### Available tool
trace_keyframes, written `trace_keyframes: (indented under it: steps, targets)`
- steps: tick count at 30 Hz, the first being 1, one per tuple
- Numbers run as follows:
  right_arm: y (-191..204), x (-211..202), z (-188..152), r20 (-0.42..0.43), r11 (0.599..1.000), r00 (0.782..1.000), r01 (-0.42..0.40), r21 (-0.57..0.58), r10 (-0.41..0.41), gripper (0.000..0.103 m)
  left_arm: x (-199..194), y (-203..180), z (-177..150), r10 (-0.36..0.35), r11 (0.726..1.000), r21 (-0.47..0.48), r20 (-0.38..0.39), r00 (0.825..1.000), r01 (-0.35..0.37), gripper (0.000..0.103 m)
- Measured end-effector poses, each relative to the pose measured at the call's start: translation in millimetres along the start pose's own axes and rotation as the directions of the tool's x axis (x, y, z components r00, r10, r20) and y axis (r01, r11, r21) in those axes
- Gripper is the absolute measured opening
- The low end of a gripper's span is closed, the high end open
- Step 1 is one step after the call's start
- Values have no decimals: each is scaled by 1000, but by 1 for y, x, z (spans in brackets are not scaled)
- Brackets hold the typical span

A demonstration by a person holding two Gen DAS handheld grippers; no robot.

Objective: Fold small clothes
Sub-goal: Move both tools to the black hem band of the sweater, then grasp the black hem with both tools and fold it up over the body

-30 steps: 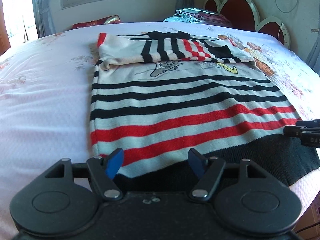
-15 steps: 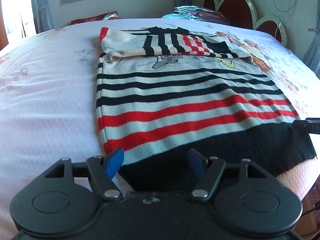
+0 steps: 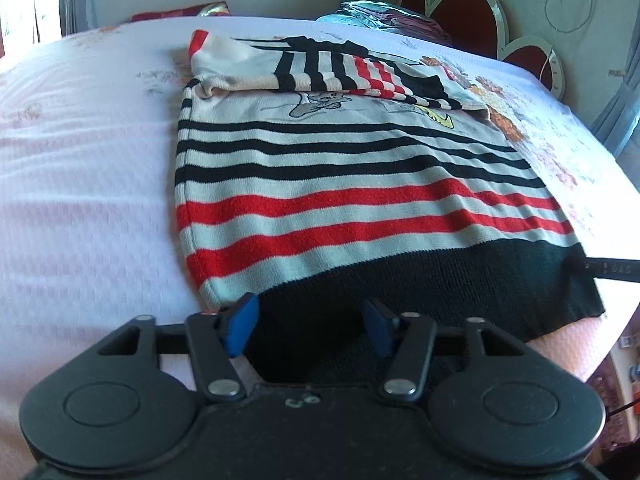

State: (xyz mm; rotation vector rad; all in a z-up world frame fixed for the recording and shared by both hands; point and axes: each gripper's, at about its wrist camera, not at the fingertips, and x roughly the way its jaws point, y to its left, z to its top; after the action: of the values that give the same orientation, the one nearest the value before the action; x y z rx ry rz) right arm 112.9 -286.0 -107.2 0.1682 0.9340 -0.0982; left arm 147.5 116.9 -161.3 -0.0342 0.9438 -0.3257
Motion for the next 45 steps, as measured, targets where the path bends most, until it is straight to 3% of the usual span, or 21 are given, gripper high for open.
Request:
trace_keyframes:
  steps: [5,7,10,14,18,21,24,26,27,30,34,40,45]
  targets:
    - [-2,2,2,-23,1000,999,-27,4,27,54,-5,11,-2,-60,996,-71,-40,997,57,35]
    - [-2,2,2,-34,999,999,-41,3,41,43,-5,15,-1,-85,991,-104,-55,995,79,32]
    - [-2,-1,5,-46,999,998,-40,-14,39,43,-11,21,0,-44,994,-107,-63,997,37,25]
    - [-10,-5,5,-41,1000,999,-10,-15,9,54,-27,34,-7,18,989,-144,-46,999,-25,59]
    - [-14,0,4,-68,1000,997,-25,13,26,56,-18,47,-11,-62,971,-233,-47,997,49,58]
    - [-11,0,5,-87,998,995,-53,28,55,53,-11,48,-9,-153,953,-274,-67,986,130,45]
    - [-8,-2,4,-103,996,991,-84,28,86,30,-6,45,-9,-197,946,-277,-77,977,168,40]
    - [-6,-1,5,-115,993,987,-107,40,111,20,2,50,-8,-248,920,-334,-93,964,205,10]
    - [-6,0,6,-121,992,985,-117,45,122,16,6,51,-9,-262,909,-359,-99,960,211,10]
    - [-11,1,11,-133,986,979,-146,83,156,4,4,49,-5,-262,916,-336,-80,962,221,7]
    - [-16,-8,22,-104,967,968,-216,132,230,4,-7,46,12,-274,915,-314,-18,962,254,7]
    - [-15,-22,68,34,940,953,-303,155,301,4,-21,46,59,-272,914,-277,120,955,295,6]
    - [-18,-9,124,140,920,933,-353,169,332,4,-10,49,108,-251,918,-258,212,945,302,6]
